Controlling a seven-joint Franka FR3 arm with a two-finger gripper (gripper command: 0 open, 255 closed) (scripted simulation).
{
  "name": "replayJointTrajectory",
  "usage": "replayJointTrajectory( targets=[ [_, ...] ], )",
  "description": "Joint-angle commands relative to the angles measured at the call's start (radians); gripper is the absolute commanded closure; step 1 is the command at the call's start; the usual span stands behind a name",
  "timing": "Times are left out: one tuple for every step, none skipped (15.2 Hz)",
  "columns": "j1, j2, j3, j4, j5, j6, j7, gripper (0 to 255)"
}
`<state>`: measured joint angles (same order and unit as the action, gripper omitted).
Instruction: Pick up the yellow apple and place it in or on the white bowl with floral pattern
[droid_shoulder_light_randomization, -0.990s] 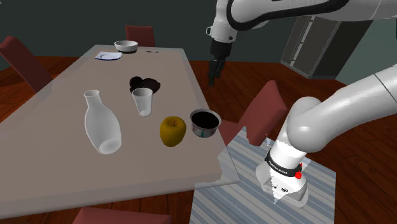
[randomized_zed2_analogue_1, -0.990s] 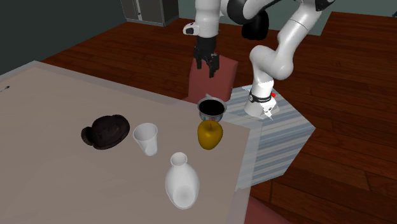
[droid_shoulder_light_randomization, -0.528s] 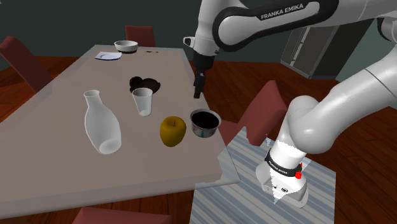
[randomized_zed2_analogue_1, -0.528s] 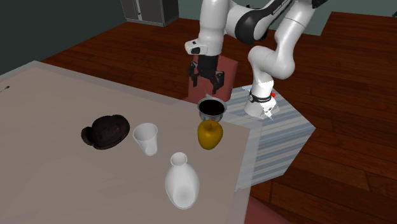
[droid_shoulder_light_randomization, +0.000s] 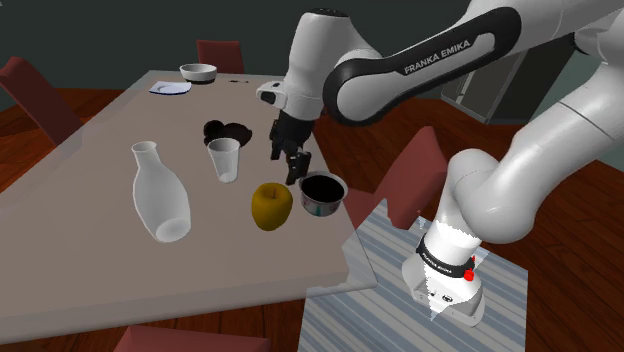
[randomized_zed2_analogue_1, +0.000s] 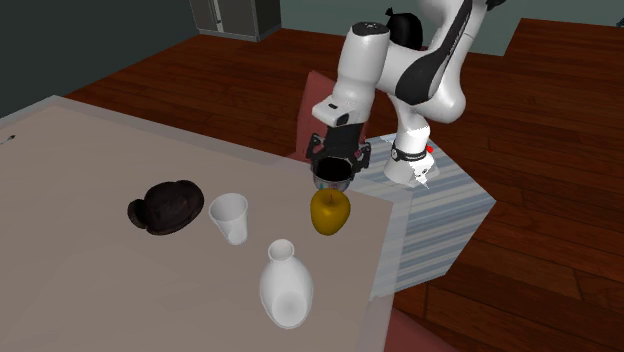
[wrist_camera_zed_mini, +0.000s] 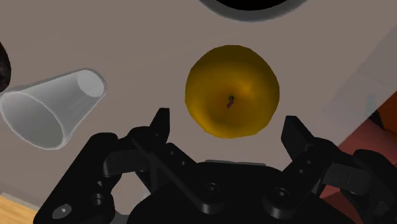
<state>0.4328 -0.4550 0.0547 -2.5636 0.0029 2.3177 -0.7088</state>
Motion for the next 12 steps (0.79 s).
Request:
replayJointTrajectory(
  targets=[
    [0.020, 0.013, 0.005, -0.020, -0.002, 0.045, -0.036, 0],
    [0.019, 0.023, 0.005, -0.025, -0.002, 0.061, -0.036, 0],
    [0.019, 0.034, 0.006, -0.030, -0.003, 0.077, -0.035, 0],
    [0.018, 0.045, 0.006, -0.034, -0.004, 0.092, -0.035, 0],
    [0.018, 0.057, 0.007, -0.039, -0.004, 0.108, -0.034, 0],
    [0.017, 0.068, 0.007, -0.043, -0.005, 0.124, -0.034, 0],
    [0.016, 0.080, 0.007, -0.047, -0.006, 0.140, -0.033, 0],
    [0.016, 0.087, 0.008, -0.049, -0.007, 0.149, -0.033, 0],
    [0.016, 0.087, 0.008, -0.050, -0.007, 0.149, -0.033, 0],
    [0.016, 0.087, 0.008, -0.049, -0.007, 0.149, -0.033, 0],
    [0.016, 0.087, 0.008, -0.049, -0.007, 0.149, -0.033, 0],
    [0.016, 0.087, 0.008, -0.049, -0.007, 0.149, -0.033, 0]
  ],
)
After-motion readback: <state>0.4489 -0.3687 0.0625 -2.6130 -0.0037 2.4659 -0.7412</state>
